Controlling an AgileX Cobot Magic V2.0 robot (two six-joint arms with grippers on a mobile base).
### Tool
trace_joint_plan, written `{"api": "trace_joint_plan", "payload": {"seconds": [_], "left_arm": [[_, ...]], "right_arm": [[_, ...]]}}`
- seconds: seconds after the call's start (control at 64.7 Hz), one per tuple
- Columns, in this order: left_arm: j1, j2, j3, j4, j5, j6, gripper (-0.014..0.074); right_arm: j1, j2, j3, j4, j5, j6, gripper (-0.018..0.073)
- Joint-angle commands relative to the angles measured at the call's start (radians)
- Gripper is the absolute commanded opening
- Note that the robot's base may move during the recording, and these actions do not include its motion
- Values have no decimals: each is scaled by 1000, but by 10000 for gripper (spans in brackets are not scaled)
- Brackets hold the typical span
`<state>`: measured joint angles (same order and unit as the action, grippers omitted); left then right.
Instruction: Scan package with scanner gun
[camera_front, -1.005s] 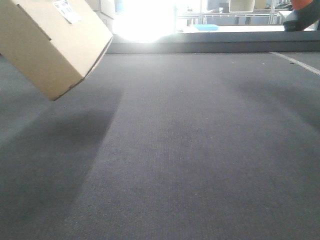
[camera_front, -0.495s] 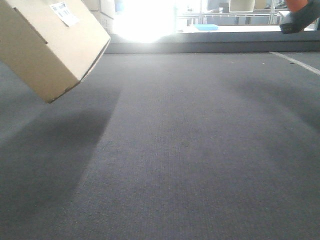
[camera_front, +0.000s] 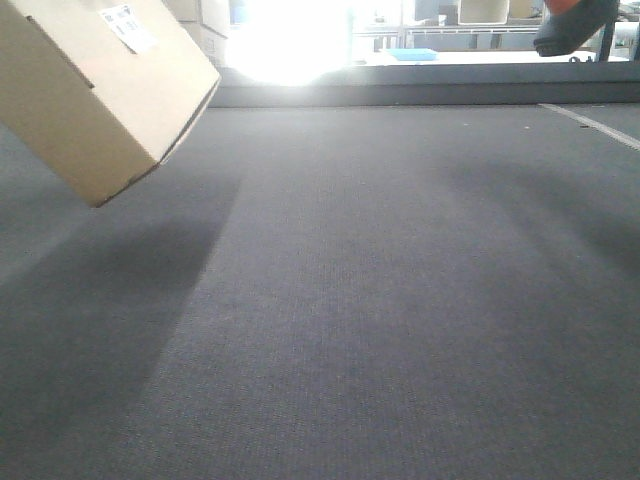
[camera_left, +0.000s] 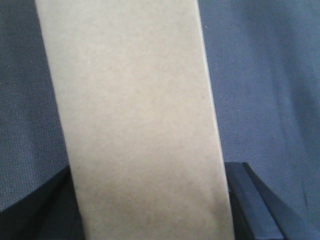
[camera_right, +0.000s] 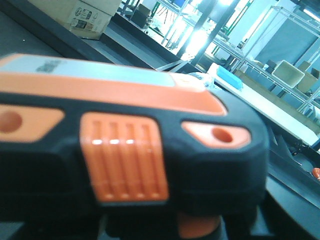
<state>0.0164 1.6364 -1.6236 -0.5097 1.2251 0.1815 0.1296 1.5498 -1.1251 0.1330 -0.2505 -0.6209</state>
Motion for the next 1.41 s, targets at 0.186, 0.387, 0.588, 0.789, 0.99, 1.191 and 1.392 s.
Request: {"api": "trace_joint_plan", "payload": {"seconds": [0.186, 0.387, 0.588, 0.789, 0.99, 1.191, 1.392], "left_arm": [[0, -15, -3, -16, -4, 1, -111], [0, -15, -3, -16, -4, 1, -111], [0, -15, -3, -16, -4, 1, -111], [0, -15, -3, -16, -4, 1, -111], [0, -15, -3, -16, -4, 1, -111], [0, -15, -3, -16, -4, 1, -111], [0, -15, -3, -16, -4, 1, -111]], "right_arm": [[7, 41, -74, 30, -71, -9, -154], [52, 64, -106, 32, -68, -9, -154], [78, 84, -108, 32, -65, -9, -154], [78, 85, -108, 34, -52, -9, -154], [78, 58, -108, 185, -53, -9, -154], [78, -23, -108, 432, -33, -9, -154], [55, -120, -66, 537, 3, -9, -154]]}}
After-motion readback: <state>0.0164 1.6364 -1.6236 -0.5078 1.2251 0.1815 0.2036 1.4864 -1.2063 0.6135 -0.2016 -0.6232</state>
